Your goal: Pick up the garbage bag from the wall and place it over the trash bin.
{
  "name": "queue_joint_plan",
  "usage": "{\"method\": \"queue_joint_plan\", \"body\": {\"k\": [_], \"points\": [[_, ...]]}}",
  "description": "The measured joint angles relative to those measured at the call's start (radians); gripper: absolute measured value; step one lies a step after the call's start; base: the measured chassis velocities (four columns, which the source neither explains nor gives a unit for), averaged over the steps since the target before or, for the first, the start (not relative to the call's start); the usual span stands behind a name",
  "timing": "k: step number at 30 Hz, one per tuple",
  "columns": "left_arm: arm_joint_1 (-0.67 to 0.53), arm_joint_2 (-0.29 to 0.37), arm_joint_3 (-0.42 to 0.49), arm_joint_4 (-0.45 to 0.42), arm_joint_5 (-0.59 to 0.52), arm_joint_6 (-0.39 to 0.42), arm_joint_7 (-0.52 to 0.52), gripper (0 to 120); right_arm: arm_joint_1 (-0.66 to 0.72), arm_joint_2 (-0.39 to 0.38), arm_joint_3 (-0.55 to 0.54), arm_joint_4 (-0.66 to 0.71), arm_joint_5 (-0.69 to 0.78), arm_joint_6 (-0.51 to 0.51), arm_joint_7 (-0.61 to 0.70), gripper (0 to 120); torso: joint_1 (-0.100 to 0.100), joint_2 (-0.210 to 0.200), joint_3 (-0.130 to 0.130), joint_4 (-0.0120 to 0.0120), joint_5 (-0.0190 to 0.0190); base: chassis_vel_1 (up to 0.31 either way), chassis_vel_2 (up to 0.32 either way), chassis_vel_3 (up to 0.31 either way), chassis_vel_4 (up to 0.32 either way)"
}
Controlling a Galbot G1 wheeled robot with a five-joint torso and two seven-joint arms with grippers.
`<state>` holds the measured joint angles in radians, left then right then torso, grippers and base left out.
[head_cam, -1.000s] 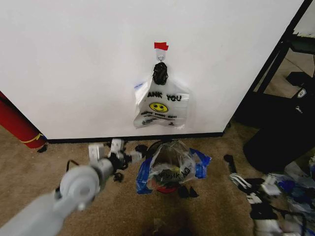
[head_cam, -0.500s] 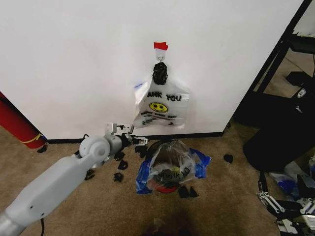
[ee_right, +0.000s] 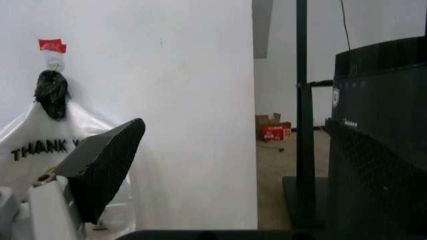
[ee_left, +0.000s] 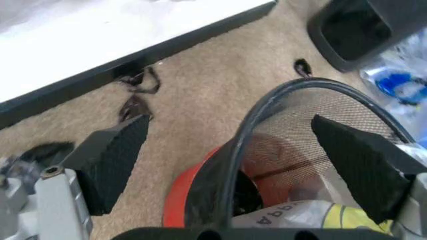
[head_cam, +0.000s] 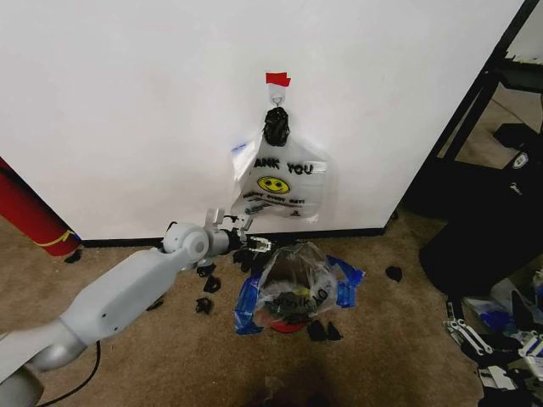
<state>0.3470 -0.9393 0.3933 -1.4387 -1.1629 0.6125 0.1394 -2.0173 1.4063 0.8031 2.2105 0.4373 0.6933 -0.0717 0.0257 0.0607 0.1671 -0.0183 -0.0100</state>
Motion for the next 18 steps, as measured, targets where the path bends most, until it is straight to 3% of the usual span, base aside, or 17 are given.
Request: {"method": "queue_joint_plan", "body": {"k": [6,9,18], "points": [[-0.032,-0.015,0.032,0.046,0.077,-0.005,0.129,93,0.000,-0.001,0.002,0.008,0.005,-0.012,0.006,100,0.000,0.000,0.000,0.0002,0.0001,0.000,0.000,0.000,0.000],[-0.042,-0.023,0.043,0.064,0.088,-0.006,0.144,90,0.000,-0.001,0.002,0.015,0.009,-0.015,0.007,100,0.000,0.000,0.000,0.0003,0.0000,0.000,0.000,0.000,0.000],[-0.050,-0.051,0.068,0.091,0.087,-0.010,0.128,59,0.007,0.000,0.002,-0.001,0.000,-0.020,0.018,100,0.000,0.000,0.000,0.0003,0.0000,0.000,0.000,0.000,0.000]]}}
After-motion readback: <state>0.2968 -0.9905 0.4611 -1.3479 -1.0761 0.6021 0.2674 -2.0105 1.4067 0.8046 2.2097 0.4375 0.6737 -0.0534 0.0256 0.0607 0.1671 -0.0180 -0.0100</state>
